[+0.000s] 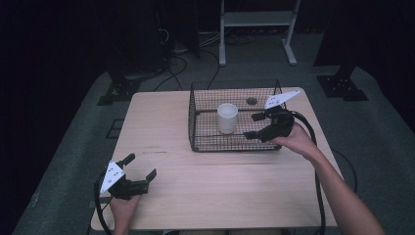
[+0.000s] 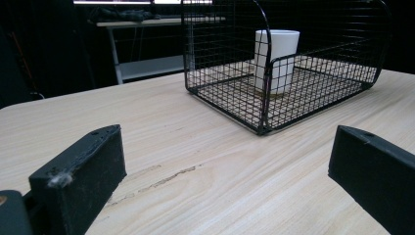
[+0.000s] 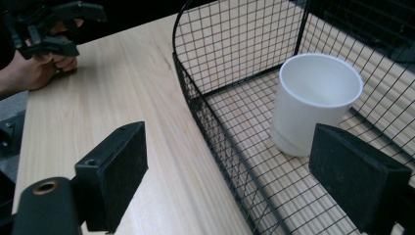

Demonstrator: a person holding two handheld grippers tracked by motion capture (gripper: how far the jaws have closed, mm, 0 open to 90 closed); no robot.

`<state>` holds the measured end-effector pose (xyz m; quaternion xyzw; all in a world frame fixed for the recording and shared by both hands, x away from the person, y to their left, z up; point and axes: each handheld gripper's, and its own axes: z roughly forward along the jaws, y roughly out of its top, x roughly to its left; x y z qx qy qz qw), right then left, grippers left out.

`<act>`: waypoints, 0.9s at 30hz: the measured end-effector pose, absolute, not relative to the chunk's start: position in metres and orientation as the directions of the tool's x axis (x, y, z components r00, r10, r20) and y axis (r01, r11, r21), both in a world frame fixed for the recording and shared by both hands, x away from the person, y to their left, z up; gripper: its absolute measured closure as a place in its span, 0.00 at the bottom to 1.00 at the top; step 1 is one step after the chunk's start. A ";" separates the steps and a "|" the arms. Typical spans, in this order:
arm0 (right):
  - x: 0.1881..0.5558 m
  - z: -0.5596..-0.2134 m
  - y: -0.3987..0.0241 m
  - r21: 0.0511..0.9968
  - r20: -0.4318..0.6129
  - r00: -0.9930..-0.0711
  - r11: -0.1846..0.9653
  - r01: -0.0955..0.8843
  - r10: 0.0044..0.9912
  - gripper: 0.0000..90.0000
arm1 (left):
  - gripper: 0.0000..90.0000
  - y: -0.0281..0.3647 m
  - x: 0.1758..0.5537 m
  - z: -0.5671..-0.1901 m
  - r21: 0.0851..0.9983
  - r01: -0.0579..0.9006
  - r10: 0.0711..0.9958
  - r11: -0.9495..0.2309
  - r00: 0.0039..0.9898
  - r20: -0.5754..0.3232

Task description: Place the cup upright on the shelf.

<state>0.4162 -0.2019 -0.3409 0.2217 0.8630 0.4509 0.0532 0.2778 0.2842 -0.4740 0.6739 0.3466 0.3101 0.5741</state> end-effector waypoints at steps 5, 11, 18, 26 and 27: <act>0.408 -0.345 -0.207 0.808 0.113 -0.896 0.484 0.334 0.430 0.15 | 0.00 0.284 0.278 -0.474 0.989 0.111 0.823 -0.101 0.567 0.021; 0.402 -0.349 -0.213 0.812 0.116 -0.894 0.477 0.336 0.432 0.15 | 0.00 0.284 0.278 -0.474 0.989 0.110 0.824 -0.101 0.567 0.022; 0.394 -0.354 -0.221 0.815 0.122 -0.892 0.469 0.340 0.435 0.15 | 0.00 0.284 0.278 -0.474 0.989 0.109 0.824 -0.102 0.566 0.023; 0.386 -0.361 -0.231 0.818 0.133 -0.886 0.456 0.351 0.443 0.15 | 0.00 0.284 0.278 -0.474 0.989 0.109 0.824 -0.103 0.566 0.024; 0.386 -0.362 -0.232 0.819 0.131 -0.886 0.455 0.350 0.446 0.15 | 0.00 0.284 0.278 -0.474 0.989 0.110 0.824 -0.104 0.567 0.024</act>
